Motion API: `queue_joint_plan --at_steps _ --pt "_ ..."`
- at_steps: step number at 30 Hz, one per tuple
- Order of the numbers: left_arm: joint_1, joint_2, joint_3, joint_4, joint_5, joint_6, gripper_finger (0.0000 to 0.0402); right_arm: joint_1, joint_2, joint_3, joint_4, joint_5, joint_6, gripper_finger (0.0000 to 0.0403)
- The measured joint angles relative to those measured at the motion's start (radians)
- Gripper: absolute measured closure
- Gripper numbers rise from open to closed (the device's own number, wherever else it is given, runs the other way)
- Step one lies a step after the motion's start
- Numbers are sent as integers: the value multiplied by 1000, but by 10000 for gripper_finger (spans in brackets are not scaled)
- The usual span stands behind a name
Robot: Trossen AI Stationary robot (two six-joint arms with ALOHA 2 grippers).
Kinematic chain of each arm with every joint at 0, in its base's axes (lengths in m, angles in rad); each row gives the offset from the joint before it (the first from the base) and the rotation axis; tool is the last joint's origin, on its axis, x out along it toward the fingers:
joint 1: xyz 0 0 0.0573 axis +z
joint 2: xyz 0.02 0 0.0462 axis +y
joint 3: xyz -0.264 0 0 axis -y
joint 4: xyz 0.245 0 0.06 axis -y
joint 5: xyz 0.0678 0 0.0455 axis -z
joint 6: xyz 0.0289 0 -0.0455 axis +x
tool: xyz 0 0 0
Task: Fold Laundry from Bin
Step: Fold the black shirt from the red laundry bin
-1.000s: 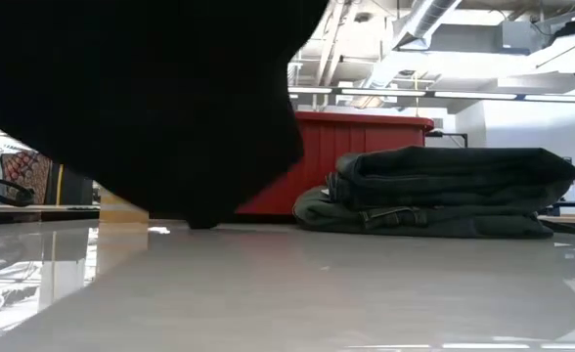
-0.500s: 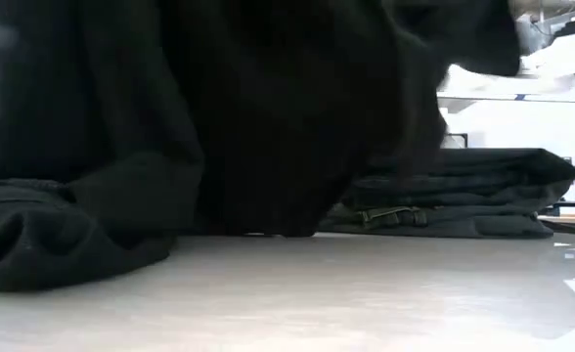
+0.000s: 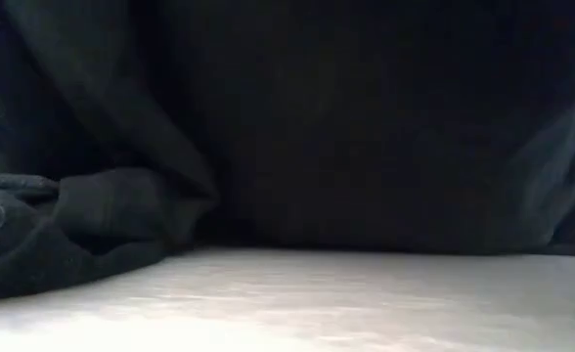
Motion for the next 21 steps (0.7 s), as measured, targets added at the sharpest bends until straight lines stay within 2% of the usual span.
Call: queue_joint_plan --at_steps 6,10,12,16,21 --pt "27 4 -4 -166 1 -56 401 41 1 -148 153 -103 1 331" --pt "14 10 -9 -223 60 -146 401 42 1 -215 286 -108 -50 295" --pt "-8 21 -15 -220 118 -206 401 23 1 -223 349 -92 -85 277" --pt "-58 36 -52 -148 157 -312 401 -43 -6 -222 494 -65 -176 244" --pt "-98 55 -93 -85 85 -380 401 -193 26 -221 745 59 -393 220"
